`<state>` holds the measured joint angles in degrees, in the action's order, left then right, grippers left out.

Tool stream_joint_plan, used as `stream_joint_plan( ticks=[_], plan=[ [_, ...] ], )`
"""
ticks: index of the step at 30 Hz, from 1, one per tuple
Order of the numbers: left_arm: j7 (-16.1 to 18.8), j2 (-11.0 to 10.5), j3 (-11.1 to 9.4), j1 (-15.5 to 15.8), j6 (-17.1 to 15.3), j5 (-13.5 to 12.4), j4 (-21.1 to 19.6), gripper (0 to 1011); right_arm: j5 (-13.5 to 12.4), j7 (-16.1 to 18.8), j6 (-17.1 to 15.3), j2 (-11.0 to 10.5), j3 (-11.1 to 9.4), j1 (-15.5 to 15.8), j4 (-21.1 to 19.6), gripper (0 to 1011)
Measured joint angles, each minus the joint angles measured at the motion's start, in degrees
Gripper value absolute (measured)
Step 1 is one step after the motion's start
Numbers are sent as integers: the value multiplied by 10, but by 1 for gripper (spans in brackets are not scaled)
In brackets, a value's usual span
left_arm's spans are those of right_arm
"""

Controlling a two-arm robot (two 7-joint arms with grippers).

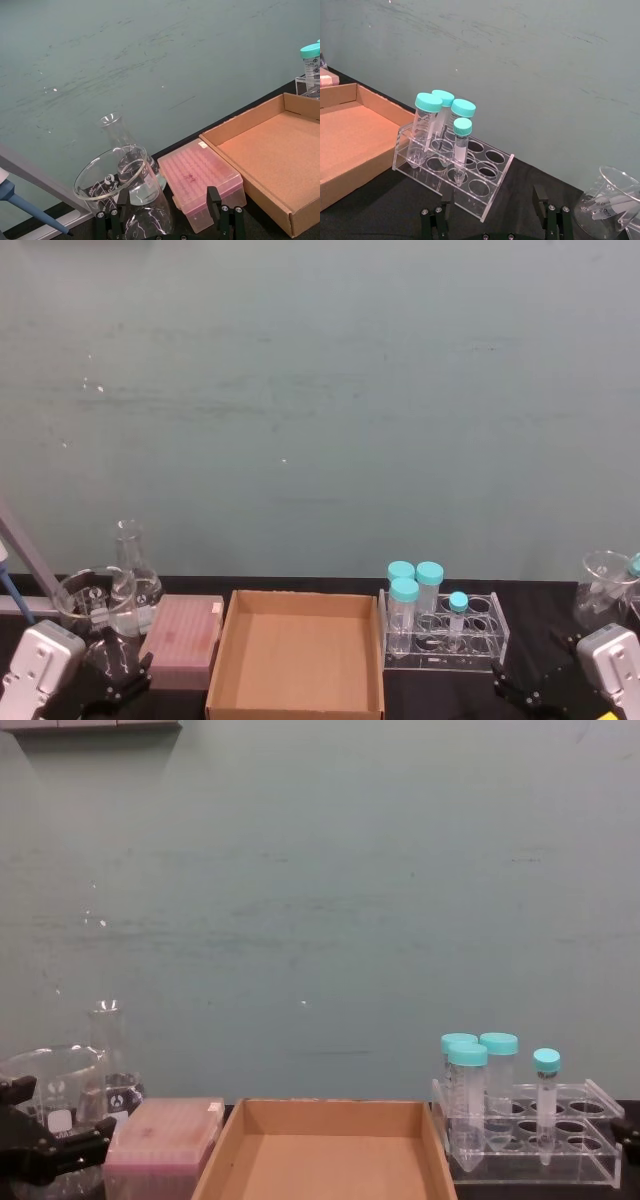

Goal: Use the right hand to move the test tube from the test tube rack into the box.

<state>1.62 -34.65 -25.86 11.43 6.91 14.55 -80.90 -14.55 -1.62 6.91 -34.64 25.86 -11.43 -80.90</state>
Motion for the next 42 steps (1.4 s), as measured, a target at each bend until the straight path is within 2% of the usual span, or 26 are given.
stream_joint_plan(
  ticks=[9, 16, 31, 42],
  plan=[
    [0, 0, 0, 0, 0, 0, 0, 1000, -1, 18, 8, 7, -8, -2, 7, 1000],
    [0, 0, 0, 0, 0, 0, 0, 1000, -11, 49, 8, 25, -13, -20, 22, 1000],
    [0, 0, 0, 0, 0, 0, 0, 1000, 3, 74, -18, 86, -9, -74, 77, 1000],
    [0, 0, 0, 0, 0, 0, 0, 1000, 20, 71, -19, 126, -12, -103, 120, 1000]
  ],
)
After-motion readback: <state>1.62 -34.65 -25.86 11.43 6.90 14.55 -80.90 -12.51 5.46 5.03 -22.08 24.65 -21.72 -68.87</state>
